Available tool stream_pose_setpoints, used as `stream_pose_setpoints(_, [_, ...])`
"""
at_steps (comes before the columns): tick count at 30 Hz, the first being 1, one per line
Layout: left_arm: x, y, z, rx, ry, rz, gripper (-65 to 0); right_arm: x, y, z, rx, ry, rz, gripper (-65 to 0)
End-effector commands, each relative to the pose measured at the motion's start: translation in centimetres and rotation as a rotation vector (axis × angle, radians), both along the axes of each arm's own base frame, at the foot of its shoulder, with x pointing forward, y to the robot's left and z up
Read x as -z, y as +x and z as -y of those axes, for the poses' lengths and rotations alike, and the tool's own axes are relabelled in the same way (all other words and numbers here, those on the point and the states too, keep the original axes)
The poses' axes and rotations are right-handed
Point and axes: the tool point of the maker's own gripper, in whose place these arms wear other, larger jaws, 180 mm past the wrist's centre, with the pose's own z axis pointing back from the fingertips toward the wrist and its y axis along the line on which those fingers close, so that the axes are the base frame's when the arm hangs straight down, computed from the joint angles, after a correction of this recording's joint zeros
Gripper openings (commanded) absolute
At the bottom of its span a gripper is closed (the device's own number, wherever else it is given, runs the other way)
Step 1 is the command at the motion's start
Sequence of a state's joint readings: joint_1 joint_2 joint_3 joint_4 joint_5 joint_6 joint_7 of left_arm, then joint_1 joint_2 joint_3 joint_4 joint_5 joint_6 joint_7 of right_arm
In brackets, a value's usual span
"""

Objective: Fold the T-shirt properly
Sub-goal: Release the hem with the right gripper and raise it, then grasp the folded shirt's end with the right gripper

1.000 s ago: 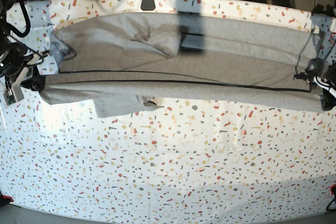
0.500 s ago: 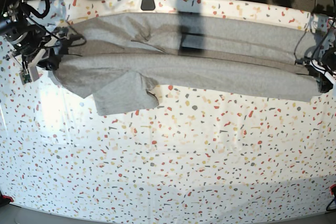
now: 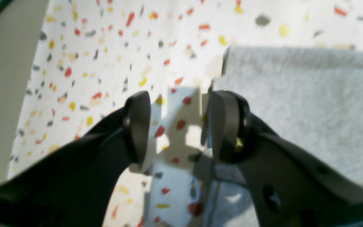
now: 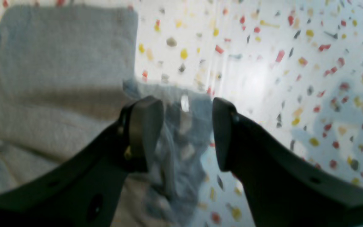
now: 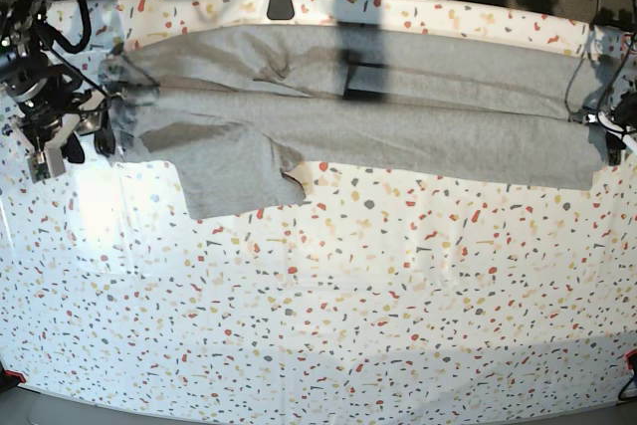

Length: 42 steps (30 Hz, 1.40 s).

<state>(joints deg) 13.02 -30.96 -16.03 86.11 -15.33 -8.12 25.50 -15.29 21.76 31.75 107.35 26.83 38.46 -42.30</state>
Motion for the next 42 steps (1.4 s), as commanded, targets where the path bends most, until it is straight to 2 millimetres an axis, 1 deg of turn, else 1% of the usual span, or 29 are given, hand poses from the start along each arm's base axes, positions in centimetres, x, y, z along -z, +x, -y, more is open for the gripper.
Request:
stream_pose_setpoints(1, [-1.8, 1.0, -0.4, 0.011, 0.013, 0.059, -34.9, -2.0, 1.3, -0.6, -0.028, 0.019, 0.072, -35.4])
stream_pose_setpoints(4, [-1.9, 1.1, -0.1, 0.006, -0.022, 0.069, -34.9, -3.5, 3.4, -2.4, -0.078, 0.047, 0.12, -35.4])
stream_pose_setpoints(6, [-1.8, 1.1, -0.1, 0.005, -0.025, 0.067, -34.9, -3.9, 4.6, -3.9, -0.122, 0.053, 0.13, -35.4])
stream_pose_setpoints(8, [-1.8, 1.1, -0.1, 0.005, -0.025, 0.066, -34.9, -3.7, 6.0, -5.2, -0.147, 0.059, 0.116, -35.4])
stream_pose_setpoints(10, [-1.8, 1.0, -0.1, 0.005, -0.025, 0.063, -34.9, -2.4, 7.2, -5.8, -0.158, 0.027, 0.064, -35.4])
stream_pose_setpoints(16, [-1.7, 1.0, -0.1, 0.003, -0.026, 0.059, -34.9, 2.4, 10.7, -5.5, -0.136, 0.029, -0.072, -35.4])
stream_pose_setpoints(20, [-1.8, 1.1, -0.1, 0.005, -0.025, 0.067, -34.9, 3.8, 12.9, -5.4, -0.128, 0.051, -0.131, -35.4])
stream_pose_setpoints(22, [-1.8, 1.1, -0.1, 0.005, -0.025, 0.067, -34.9, 4.4, 13.6, -5.4, -0.129, 0.053, -0.164, -35.4])
stream_pose_setpoints(26, [-1.8, 1.1, -0.1, 0.006, -0.025, 0.067, -34.9, 5.9, 14.2, -5.7, -0.132, 0.057, -0.232, -35.4])
stream_pose_setpoints(29, [-1.8, 1.1, -0.1, 0.006, -0.025, 0.069, -34.9, 7.3, 13.9, -5.7, -0.123, 0.065, -0.298, -35.4])
stream_pose_setpoints(31, [-1.9, 1.1, -0.1, 0.006, -0.025, 0.07, -34.9, 7.7, 13.8, -5.9, -0.122, 0.08, -0.313, -35.4])
stream_pose_setpoints(37, [-2.0, 1.2, -0.1, 0.009, -0.024, 0.08, -34.9, 8.3, 13.4, -7.1, -0.137, 0.099, -0.341, -35.5])
stream_pose_setpoints(39, [-2.1, 1.3, -0.1, 0.01, -0.023, 0.085, -34.9, 8.3, 13.2, -7.9, -0.153, 0.133, -0.348, -35.5])
stream_pose_setpoints(42, [-2.2, 1.3, -0.1, 0.011, -0.023, 0.089, -34.9, 8.3, 13.2, -8.0, -0.159, 0.137, -0.349, -35.5])
